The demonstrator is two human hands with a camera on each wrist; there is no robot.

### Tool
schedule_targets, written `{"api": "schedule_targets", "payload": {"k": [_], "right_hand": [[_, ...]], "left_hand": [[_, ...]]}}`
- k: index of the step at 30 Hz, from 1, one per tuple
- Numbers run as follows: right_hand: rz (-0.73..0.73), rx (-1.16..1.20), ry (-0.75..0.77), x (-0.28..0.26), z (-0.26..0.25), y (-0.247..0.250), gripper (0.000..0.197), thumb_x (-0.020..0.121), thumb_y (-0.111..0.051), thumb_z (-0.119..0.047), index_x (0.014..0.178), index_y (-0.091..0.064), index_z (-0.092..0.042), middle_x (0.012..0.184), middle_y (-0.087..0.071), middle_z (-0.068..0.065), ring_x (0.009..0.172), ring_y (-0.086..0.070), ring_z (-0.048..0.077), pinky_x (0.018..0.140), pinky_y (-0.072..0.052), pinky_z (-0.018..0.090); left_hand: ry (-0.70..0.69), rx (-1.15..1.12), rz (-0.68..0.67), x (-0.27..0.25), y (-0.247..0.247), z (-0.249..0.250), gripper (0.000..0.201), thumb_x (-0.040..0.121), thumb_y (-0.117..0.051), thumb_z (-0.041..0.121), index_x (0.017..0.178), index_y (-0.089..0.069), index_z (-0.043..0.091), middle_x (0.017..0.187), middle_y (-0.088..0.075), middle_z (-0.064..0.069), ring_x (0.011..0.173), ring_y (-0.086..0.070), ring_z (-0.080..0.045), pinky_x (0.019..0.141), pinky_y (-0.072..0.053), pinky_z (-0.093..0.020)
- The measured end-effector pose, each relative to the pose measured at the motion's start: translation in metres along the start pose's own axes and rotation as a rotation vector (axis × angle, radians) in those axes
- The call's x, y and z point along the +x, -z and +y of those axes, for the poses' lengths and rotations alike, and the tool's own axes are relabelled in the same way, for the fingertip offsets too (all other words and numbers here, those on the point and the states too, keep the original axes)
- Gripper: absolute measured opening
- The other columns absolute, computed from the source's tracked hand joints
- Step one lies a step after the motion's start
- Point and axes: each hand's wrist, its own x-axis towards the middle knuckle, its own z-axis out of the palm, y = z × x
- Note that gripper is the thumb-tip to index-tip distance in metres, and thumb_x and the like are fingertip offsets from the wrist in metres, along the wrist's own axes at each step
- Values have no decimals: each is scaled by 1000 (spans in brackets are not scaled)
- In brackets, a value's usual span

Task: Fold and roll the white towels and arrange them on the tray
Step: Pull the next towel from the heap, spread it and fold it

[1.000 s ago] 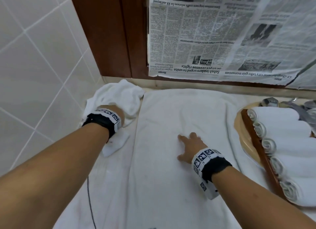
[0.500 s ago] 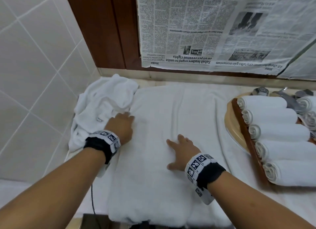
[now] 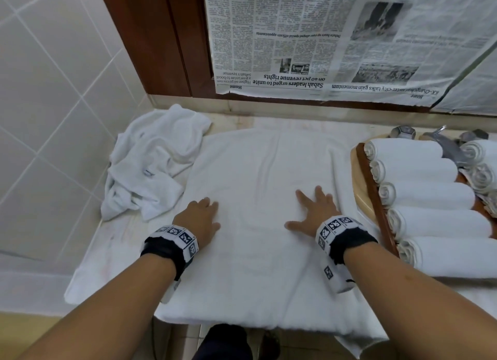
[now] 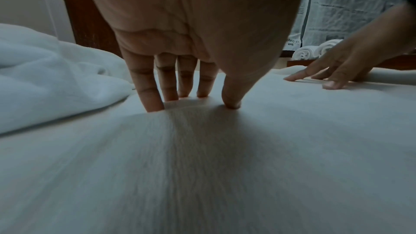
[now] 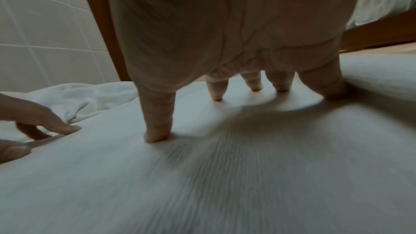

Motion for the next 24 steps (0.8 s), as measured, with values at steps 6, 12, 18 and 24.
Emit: {"api": "schedule_targets", "payload": {"k": [6, 12, 18, 24], "right_hand": [[-34, 1, -2, 27, -4, 21, 125, 59, -64, -87, 151, 13, -52, 161, 29, -1, 149, 20, 38, 119, -13, 62], [-52, 0, 0, 55, -8, 40, 127, 49, -62, -90, 146, 14, -59, 158, 35, -9, 149, 24, 33, 115, -18, 67], [-63, 30, -30, 68, -24, 57, 122, 64, -70, -78, 151, 11, -52, 160, 31, -2, 147, 23, 41, 120, -13, 58], [-61, -15, -81, 88, -44, 76, 122, 66, -66, -81, 152, 14, -50, 162, 26, 8, 146, 19, 47, 121, -7, 55]], "left_hand": [[-1, 76, 35, 26, 29, 4, 41, 97, -47, 47, 127, -50, 20, 123, -49, -1, 113, -54, -22, 83, -46, -36], [19, 62, 36, 81, 54, -14, 41, 97, -48, 48, 127, -53, 20, 126, -46, -6, 116, -48, -26, 89, -46, -39], [-51, 148, 48, 134, 89, -44, 55, 94, -56, 43, 142, -38, 22, 161, -13, -8, 138, -30, -30, 105, -39, -43], [152, 265, -16, 163, 115, -123, 74, 95, -41, 31, 156, 1, 28, 165, 3, -3, 146, -19, -29, 116, -23, -48]]}}
